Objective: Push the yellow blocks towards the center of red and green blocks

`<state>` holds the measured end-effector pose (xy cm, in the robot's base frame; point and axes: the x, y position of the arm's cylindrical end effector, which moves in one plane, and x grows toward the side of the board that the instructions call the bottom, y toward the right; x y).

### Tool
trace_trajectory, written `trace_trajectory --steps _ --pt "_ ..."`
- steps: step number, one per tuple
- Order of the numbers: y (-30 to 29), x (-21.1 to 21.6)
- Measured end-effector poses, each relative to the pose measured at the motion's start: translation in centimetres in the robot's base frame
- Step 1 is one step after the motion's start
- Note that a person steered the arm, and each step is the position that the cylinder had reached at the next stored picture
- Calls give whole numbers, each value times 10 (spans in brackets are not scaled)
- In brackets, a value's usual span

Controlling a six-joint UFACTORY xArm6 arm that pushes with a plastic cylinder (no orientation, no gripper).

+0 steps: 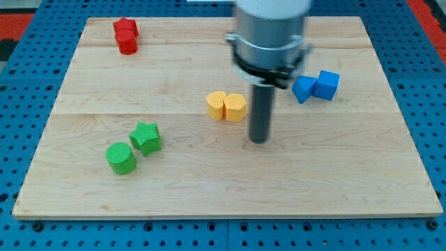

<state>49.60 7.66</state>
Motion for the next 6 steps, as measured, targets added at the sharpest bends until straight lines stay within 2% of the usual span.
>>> trace_trajectory --steps 1,2,6 --pt "27 -20" --pt "15 -42" --pt "-182 -73"
